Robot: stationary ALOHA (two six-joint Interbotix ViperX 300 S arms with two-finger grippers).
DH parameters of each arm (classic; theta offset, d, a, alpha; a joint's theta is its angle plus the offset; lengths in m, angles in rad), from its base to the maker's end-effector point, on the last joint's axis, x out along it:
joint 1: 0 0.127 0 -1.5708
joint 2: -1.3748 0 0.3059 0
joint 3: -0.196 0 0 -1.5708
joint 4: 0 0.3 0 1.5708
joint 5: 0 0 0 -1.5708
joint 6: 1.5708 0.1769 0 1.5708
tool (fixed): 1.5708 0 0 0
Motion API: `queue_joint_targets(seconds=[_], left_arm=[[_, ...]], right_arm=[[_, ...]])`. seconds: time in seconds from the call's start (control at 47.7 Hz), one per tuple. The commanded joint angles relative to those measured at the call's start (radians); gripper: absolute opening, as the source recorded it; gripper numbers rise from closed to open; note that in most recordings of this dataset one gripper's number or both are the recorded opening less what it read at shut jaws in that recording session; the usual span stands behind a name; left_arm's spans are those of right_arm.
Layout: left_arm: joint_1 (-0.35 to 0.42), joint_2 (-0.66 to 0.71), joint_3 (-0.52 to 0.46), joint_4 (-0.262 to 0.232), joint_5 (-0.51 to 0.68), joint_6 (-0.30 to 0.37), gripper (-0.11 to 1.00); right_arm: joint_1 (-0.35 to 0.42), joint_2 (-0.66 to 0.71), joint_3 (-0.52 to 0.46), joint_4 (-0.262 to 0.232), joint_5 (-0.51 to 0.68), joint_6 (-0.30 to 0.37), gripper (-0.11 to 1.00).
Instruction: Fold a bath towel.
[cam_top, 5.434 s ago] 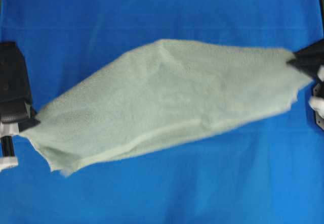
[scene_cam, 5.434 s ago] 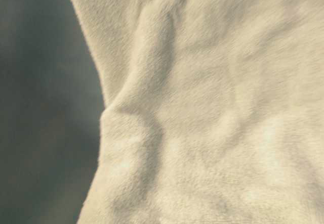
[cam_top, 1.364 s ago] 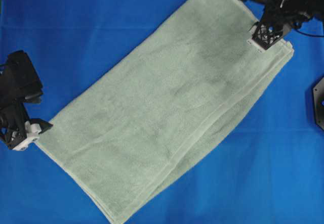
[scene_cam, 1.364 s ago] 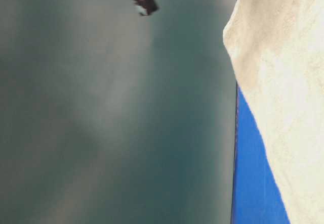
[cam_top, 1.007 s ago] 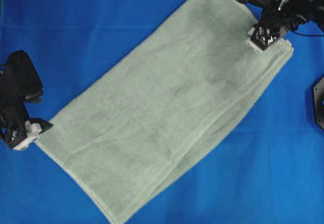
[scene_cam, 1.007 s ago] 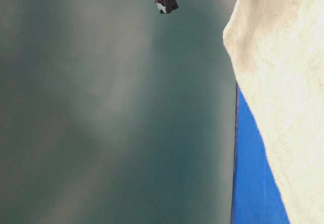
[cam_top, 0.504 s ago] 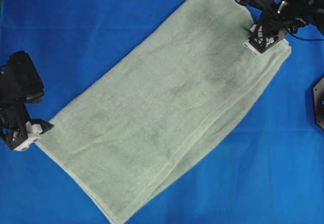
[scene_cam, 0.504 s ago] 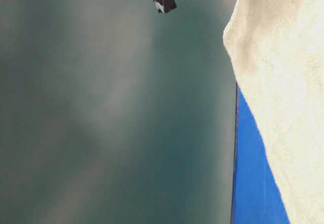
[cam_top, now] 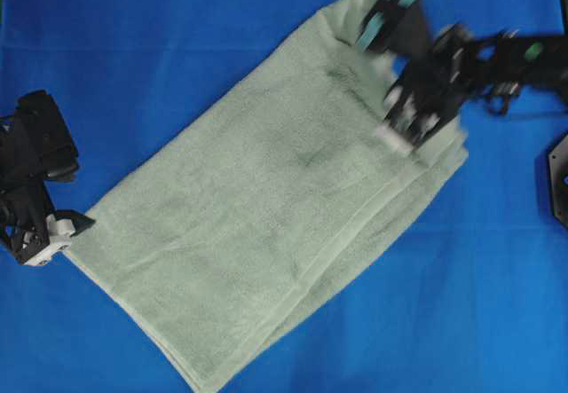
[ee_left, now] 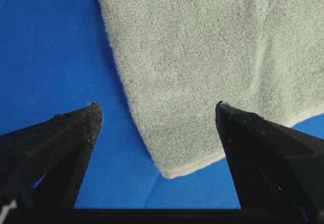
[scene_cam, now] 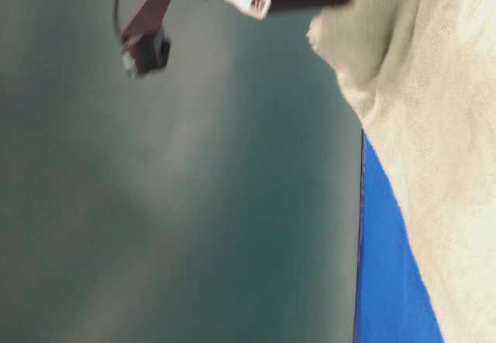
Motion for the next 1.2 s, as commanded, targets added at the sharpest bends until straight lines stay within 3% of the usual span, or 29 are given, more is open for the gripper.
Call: queue_joint_targets(seconds=[0.0,0.126,0.294,0.504,1.007,1.049,1.175], left_arm=[[0.002,0.002,-0.028,0.005,-0.011,0.005,0.86],[0.002,0.002,-0.028,0.005,-0.017,0.031,0.86],[0.002,0.005,-0.029,0.005,-0.023,0.048,0.86],[0.002,0.005,-0.028,0.005,-0.026,0.049,0.86],[0.002,0.005,-0.028,0.005,-0.038,0.054,0.86],[0.002,0.005,-0.029,0.005,-0.041,0.057,0.86],[0.002,0.005,-0.029,0.006,-0.055,0.075,0.86]], right_arm=[[0.092,0.057,-0.087,-0.029,0.002,0.055,0.2],[0.215,0.181,-0.206,-0.098,0.018,0.132,0.2],[0.299,0.321,-0.336,-0.121,0.071,0.167,0.2],[0.324,0.397,-0.411,-0.121,0.08,0.17,0.2],[0.314,0.399,-0.399,-0.117,0.06,0.169,0.18],[0.314,0.399,-0.399,-0.118,0.06,0.17,0.23],[0.324,0.396,-0.407,-0.121,0.055,0.15,0.59]])
